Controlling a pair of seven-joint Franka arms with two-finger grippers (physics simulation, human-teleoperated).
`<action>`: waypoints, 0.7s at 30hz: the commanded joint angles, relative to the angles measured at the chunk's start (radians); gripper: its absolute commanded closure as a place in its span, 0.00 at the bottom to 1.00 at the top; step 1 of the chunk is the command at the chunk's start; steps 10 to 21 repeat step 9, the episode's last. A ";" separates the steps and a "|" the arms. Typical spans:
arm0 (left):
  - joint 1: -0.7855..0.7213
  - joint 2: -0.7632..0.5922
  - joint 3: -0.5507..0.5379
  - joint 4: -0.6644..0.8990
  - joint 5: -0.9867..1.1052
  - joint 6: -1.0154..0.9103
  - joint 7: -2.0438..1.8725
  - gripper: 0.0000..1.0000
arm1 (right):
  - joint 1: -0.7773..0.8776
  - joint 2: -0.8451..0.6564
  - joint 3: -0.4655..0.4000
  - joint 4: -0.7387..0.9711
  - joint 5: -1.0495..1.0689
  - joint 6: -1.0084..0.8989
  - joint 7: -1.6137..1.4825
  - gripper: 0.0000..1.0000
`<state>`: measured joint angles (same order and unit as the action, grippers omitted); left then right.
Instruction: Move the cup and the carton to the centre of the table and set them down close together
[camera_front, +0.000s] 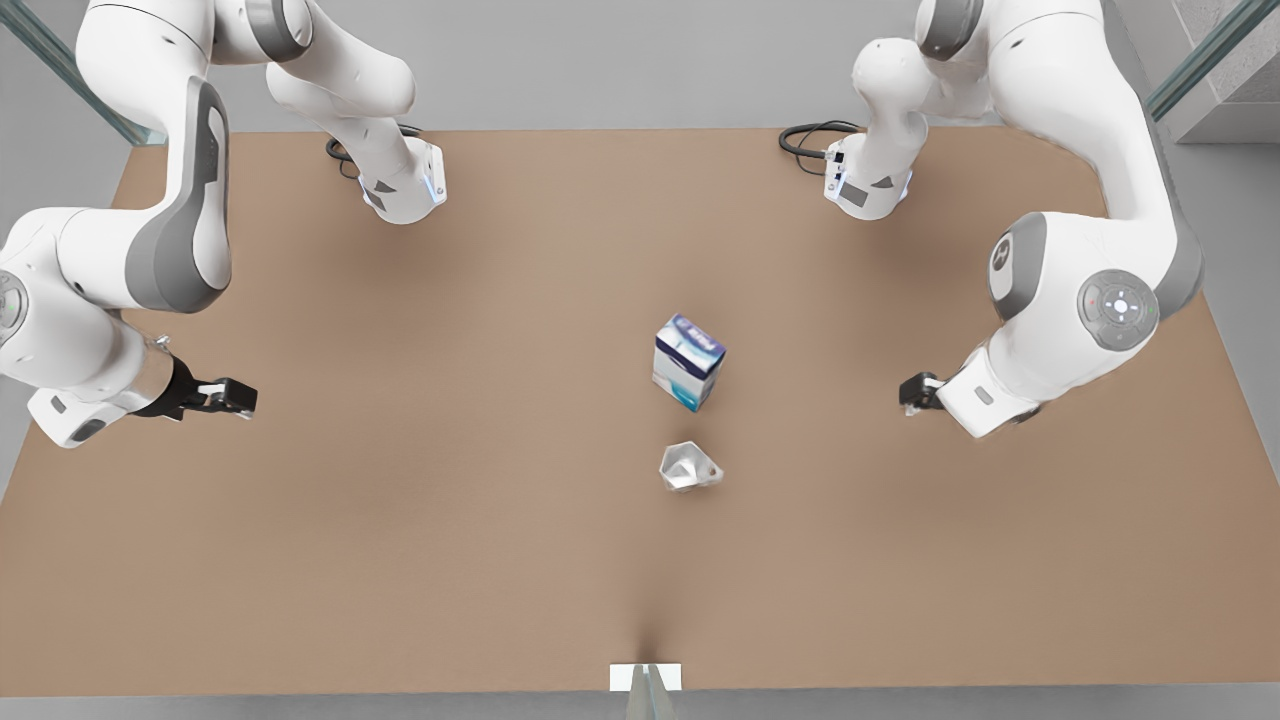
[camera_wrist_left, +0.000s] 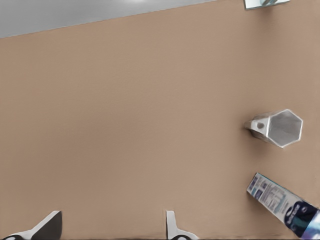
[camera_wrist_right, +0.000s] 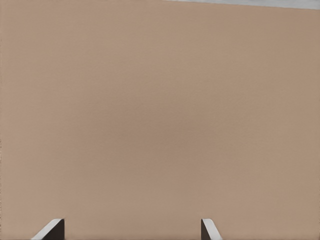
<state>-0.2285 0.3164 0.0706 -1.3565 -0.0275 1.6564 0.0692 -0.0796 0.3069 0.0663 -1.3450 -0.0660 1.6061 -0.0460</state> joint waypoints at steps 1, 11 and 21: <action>0.011 -0.023 -0.009 -0.018 0.129 0.002 0.023 0.00 | -0.003 0.000 0.000 0.001 0.000 0.000 -0.002 0.00; 0.026 -0.085 -0.058 -0.090 0.133 0.013 0.014 0.00 | -0.006 -0.005 0.001 0.001 0.000 0.000 -0.006 0.00; 0.026 -0.085 -0.058 -0.090 0.133 0.013 0.014 0.00 | -0.006 -0.005 0.001 0.001 0.000 0.000 -0.006 0.00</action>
